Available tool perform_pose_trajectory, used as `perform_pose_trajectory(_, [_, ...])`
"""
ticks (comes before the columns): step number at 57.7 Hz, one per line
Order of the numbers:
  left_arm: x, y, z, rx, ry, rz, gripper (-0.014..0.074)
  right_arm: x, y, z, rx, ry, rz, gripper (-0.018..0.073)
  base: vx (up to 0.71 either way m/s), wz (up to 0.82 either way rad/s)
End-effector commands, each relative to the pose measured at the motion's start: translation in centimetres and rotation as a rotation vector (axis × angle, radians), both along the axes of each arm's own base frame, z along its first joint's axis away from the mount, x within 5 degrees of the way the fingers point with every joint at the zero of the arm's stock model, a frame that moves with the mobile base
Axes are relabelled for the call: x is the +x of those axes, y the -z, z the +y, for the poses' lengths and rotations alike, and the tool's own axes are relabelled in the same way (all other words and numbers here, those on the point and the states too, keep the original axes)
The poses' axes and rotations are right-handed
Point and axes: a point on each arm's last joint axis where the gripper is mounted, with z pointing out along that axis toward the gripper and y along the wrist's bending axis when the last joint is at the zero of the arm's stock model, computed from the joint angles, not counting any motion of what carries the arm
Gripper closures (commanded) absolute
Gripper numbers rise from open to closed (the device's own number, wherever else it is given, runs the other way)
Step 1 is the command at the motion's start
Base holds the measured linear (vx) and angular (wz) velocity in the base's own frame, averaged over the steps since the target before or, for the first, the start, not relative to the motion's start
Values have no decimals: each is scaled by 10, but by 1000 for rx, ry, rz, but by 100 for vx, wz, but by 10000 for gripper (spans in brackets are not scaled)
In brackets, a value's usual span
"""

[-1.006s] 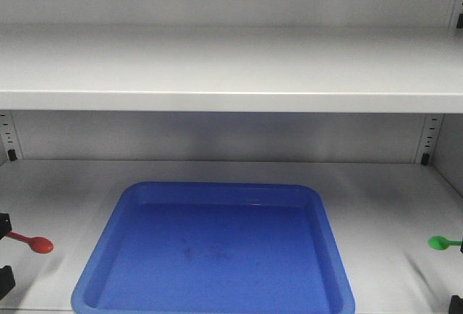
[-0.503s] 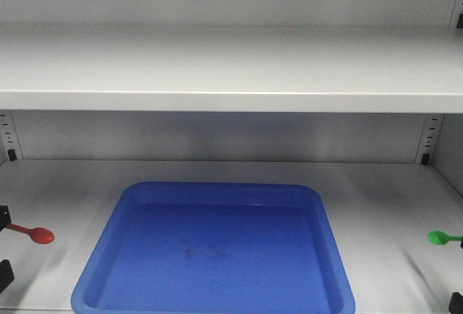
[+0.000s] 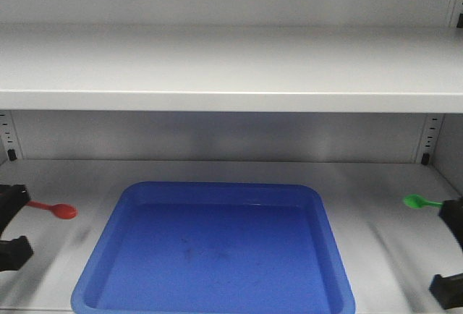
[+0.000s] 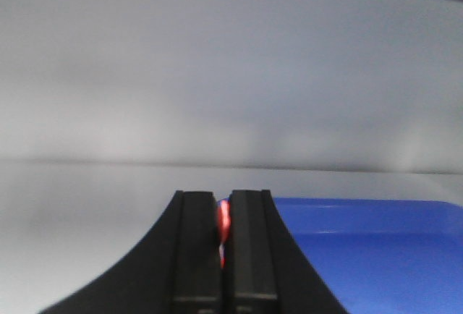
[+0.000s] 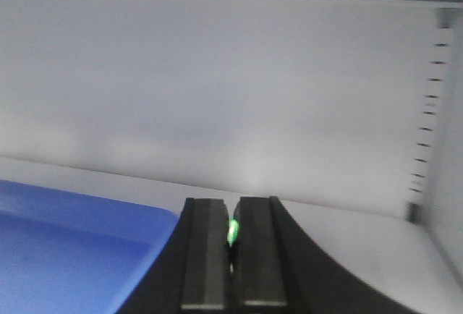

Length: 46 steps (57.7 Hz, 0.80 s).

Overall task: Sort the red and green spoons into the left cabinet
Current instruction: 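Extend both grippers with the spoons over the blue tray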

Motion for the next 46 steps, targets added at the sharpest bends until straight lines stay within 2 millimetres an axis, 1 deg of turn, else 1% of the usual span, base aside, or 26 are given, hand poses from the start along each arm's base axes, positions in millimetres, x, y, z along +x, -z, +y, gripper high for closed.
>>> perform_pose_trajectory(1, [-1, -19, -14, -21, 117, -158, 603, 3, -19, 11, 30, -126, -152, 561, 0, 0])
perform_pose_trajectory(9, [1, -15, -32, -40, 260, -179, 601, 13, -15, 24, 26, -274, -149, 561, 0, 0])
perform_pose_trajectory(18, [5, -12, -43, -81, 338, -212, 601, 25, -13, 34, 51, -393, -151, 561, 0, 0])
perform_pose_trajectory(25, [15, -12, -55, -133, 389, -187, 601, 35, -13, 42, 70, -487, -163, 561, 0, 0])
perform_pose_trajectory(29, [21, -15, -63, -117, 428, -182, 601, 41, -14, 47, 69, -557, -178, 561, 0, 0])
perform_pose_trajectory(33, [28, -15, -69, -122, 454, -155, 601, 48, -14, 51, 74, -612, -181, 561, 0, 0])
perform_pose_trajectory(42, [40, -8, -73, -254, 461, -62, 600, 66, -11, 55, 139, -665, -122, 561, 0, 0])
perform_pose_trajectory(46, [45, -3, -74, -313, 457, -13, 600, 75, -8, 61, 150, -678, -99, 561, 0, 0])
